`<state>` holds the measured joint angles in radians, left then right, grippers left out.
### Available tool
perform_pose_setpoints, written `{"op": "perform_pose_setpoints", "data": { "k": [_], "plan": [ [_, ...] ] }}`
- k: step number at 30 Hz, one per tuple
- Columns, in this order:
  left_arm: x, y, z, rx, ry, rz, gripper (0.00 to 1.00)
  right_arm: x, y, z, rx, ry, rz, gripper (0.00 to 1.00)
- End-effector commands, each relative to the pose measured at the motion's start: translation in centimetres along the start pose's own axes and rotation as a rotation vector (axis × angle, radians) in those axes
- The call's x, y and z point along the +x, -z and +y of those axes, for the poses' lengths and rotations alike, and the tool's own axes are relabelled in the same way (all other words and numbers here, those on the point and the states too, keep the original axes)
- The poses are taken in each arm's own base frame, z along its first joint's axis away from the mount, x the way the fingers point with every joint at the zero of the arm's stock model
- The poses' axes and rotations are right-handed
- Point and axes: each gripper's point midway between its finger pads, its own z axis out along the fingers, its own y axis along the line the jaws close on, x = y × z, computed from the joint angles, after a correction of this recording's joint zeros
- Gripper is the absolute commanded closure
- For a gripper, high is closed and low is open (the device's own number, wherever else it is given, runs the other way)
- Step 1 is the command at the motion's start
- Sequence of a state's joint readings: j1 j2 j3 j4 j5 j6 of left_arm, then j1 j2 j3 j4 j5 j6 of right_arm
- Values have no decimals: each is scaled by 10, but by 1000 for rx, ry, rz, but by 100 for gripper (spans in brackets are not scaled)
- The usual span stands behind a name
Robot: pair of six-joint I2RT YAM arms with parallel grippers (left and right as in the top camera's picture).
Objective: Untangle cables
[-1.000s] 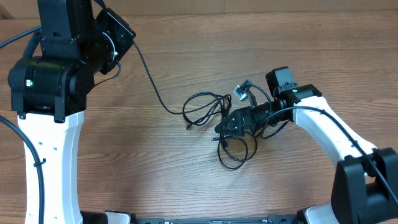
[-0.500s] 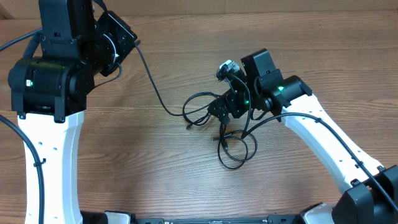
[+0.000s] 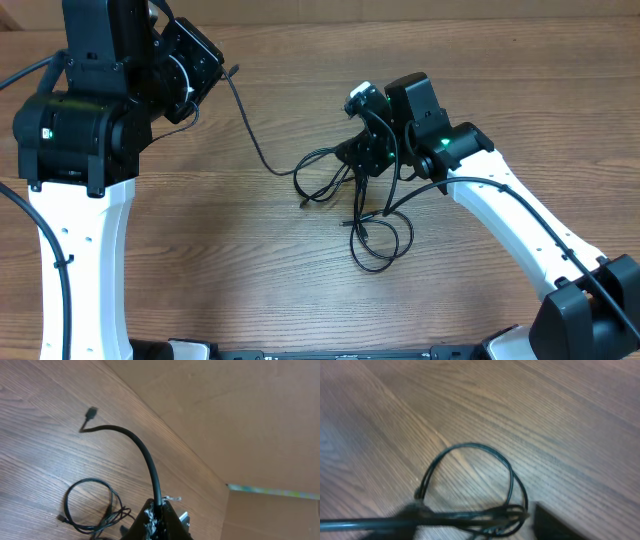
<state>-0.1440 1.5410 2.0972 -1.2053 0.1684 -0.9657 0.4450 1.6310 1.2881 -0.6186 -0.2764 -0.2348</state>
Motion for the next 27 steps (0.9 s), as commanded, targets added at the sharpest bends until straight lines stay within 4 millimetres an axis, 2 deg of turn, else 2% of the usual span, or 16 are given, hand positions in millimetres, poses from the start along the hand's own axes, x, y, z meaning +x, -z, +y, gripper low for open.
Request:
{"op": "perform_pose_setpoints", "data": {
  "k": [1,5,9,10,12,17,19,25,27],
  "plan": [
    [7,5,-11,54,3,40,96,6,-12,-3,-1,-8,17,49],
    [14,6,-18,94,11,83,96,13,-28,-6,-12,-15,39,47],
    [14,6,-18,93,13,84,96,8,-31,-7,-8,-33,20,66],
    [14,6,-18,93,19,84,96,5,-31,-8,-7,-39,8,78],
    [14,6,-18,93,19,84,96,-1,-31,-9,-4,-54,-16,96],
    [12,6,-15,76,16,71,96,-7,-28,-9,-2,-121,-32,96],
    [10,4,-11,55,18,57,96,-15,-21,-9,0,-150,-45,96],
    [1,-9,15,-78,16,9,96,-69,58,6,10,-136,-173,96],
    [-1,-14,27,-135,20,0,96,-87,95,14,14,-146,-226,96]
  ]
}}
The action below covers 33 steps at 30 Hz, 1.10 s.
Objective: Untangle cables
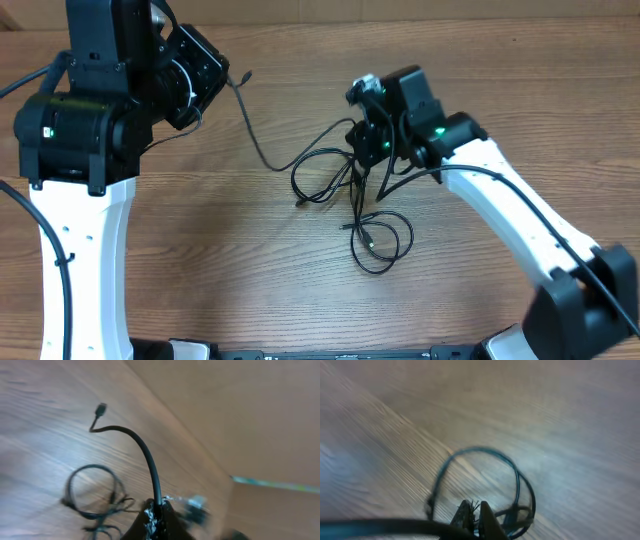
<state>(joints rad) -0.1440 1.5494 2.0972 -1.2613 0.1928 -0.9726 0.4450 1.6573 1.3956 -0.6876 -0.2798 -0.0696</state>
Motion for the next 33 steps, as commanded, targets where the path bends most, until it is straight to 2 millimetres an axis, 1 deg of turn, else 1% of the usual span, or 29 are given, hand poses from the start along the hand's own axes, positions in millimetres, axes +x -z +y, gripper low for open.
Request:
{"op": "perform_pose_setpoints", "data": {
  "k": [1,2,3,4,6,7,8,10,12,15,18,22,23,24,25,27,28,30,31,33],
  "plan": [
    [-13,-14,21,-121,8,-57,96,-69,97,28,-2,12,-236,96],
    [-12,-20,28,-155,12,-46,96,-79,124,37,-6,10,-281,96],
    [-11,-24,31,-169,14,-35,96,-85,140,42,-7,20,-311,96],
    [-9,-30,35,-189,18,-19,96,-94,162,48,-9,34,-358,96],
    [-7,-39,41,-218,23,2,96,-103,191,57,-9,46,-422,96],
    [-5,-44,45,-238,26,16,96,-108,210,59,5,32,-466,96],
    [-2,-53,53,-277,32,43,96,-115,241,61,37,19,-539,96],
    [2,-60,59,-304,26,69,96,-119,266,65,56,29,-604,96],
    [5,-65,62,-315,8,95,96,-120,284,68,61,35,-650,96],
    [11,-71,60,-299,-19,141,96,-120,294,71,52,20,-677,96],
    [13,-71,59,-292,-22,151,96,-121,291,71,43,-1,-675,96],
    [7,-74,52,-263,-30,128,96,-130,272,66,19,-55,-656,96],
    [3,-75,48,-245,-34,115,96,-135,267,66,8,-65,-658,96],
    [-6,-78,41,-212,-36,83,96,-146,254,70,-43,-69,-661,96],
    [-10,-78,40,-202,-35,68,96,-154,246,75,-90,-66,-663,96],
    [-26,-78,40,-190,-25,21,96,-164,232,86,-182,-32,-662,96],
    [-35,-76,43,-196,-15,-6,96,-170,222,92,-239,-19,-656,96],
    [-53,-72,56,-225,18,-53,96,-179,200,97,-322,-46,-632,96],
    [-72,-65,74,-261,58,-92,96,-182,175,97,-382,-99,-588,96],
    [-85,-57,92,-292,103,-110,95,-180,147,98,-439,-121,-526,96]
  ]
}}
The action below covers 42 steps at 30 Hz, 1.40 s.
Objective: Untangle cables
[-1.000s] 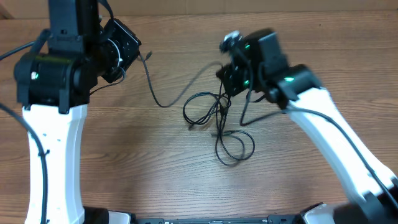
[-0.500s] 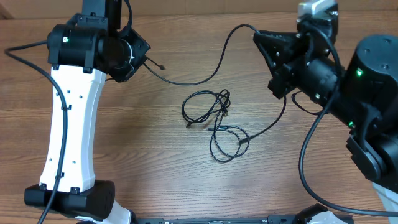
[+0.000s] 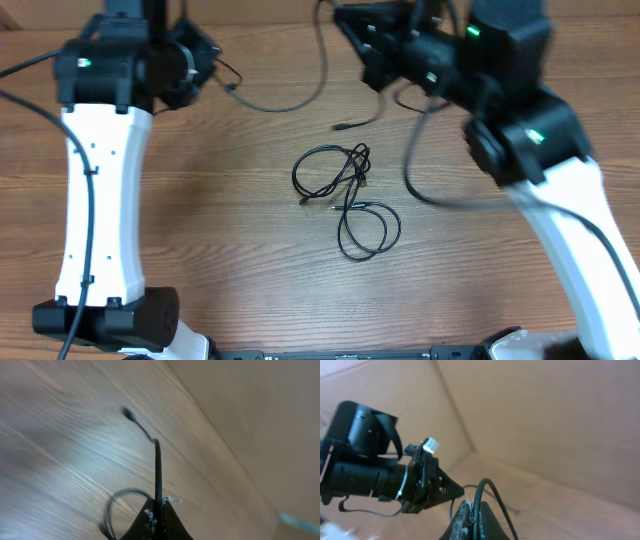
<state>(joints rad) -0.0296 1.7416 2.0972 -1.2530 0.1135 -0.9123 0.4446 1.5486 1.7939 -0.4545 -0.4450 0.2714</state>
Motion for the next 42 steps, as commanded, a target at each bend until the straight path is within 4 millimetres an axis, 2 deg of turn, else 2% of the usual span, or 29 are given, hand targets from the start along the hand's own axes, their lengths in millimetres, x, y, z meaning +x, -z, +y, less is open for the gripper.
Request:
{"op": "perform_pose_setpoints", "data": {
  "k": [1,3,4,5,7,8,11,12,15,17,23,24,29,32,35,38,42],
  "plan": [
    [-40,9,38,-76,79,-77,94,40,-39,-1,-151,-147,140,96],
    [-49,13,61,-129,118,-82,94,66,-59,-7,-182,-183,213,93],
    [-52,15,69,-152,128,-86,93,76,-65,-10,-188,-195,238,86],
    [-57,19,86,-200,160,-92,86,97,-78,-15,-192,-222,292,48],
    [-58,21,96,-222,181,-85,64,112,-83,-20,-181,-241,333,14],
    [-57,22,102,-239,189,-78,61,118,-84,-23,-174,-245,353,0],
    [-52,24,108,-267,181,-53,41,125,-81,-26,-158,-240,378,0],
    [-50,24,110,-273,157,-44,37,125,-78,-29,-148,-248,384,0],
    [-43,23,107,-262,35,3,32,127,-69,-41,-110,-284,407,0],
    [-34,21,99,-226,-112,59,30,130,-59,-56,-69,-321,428,0],
    [2,13,81,-177,-414,185,19,135,-19,-124,103,-471,462,0],
    [14,8,77,-175,-475,215,16,134,-5,-144,150,-513,459,0],
    [59,-16,80,-222,-570,334,15,135,44,-199,291,-654,446,0],
    [83,-32,93,-283,-615,396,11,136,69,-226,385,-703,429,0],
    [90,-50,128,-457,-643,394,9,138,98,-259,525,-730,403,0],
    [98,-62,154,-545,-640,417,9,137,113,-274,575,-745,381,0],
    [113,-79,178,-567,-676,475,8,135,121,-281,591,-755,366,0]
  ]
}}
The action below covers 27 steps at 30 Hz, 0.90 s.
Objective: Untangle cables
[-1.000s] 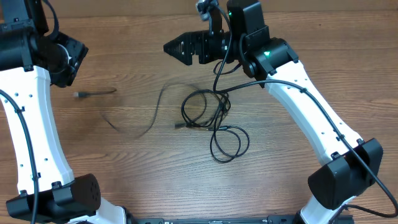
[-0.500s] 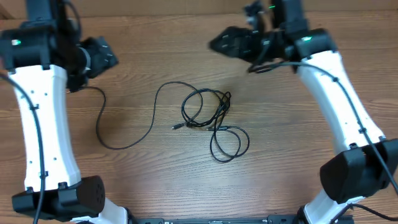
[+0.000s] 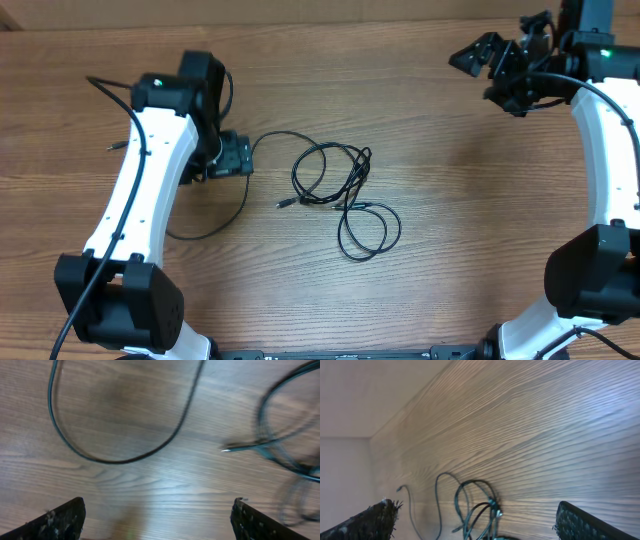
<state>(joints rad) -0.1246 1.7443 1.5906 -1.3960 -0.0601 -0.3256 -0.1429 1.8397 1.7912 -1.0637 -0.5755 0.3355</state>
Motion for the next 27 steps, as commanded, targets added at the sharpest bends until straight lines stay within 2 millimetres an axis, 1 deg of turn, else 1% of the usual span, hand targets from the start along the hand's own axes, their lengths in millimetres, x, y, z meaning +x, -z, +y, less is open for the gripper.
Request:
{"op": "perform_pose_setpoints", "data": {
  "k": [1,7,12,14,16,18,24,26,27],
  "plan": [
    [9,-26,11,-64,-41,34,8,-8,17,2,13,24,-54,0],
    [17,-62,5,-32,-121,50,8,-8,17,2,13,25,-54,0],
    [18,-92,3,-23,-155,23,17,-8,17,2,13,25,-54,0],
    [21,-103,-1,1,-214,22,22,-8,17,2,13,25,-54,0],
    [25,-111,-5,30,-264,25,27,-8,17,2,13,25,-54,0],
    [27,-116,-9,55,-284,23,29,-8,17,2,13,25,-54,0],
    [18,-126,-16,67,-292,-41,31,-8,17,2,13,25,-54,0],
    [14,-130,-20,73,-298,-70,37,-8,17,2,13,25,-54,0],
    [13,-132,-22,76,-300,-80,37,-8,17,2,13,25,-54,0]
  ]
}}
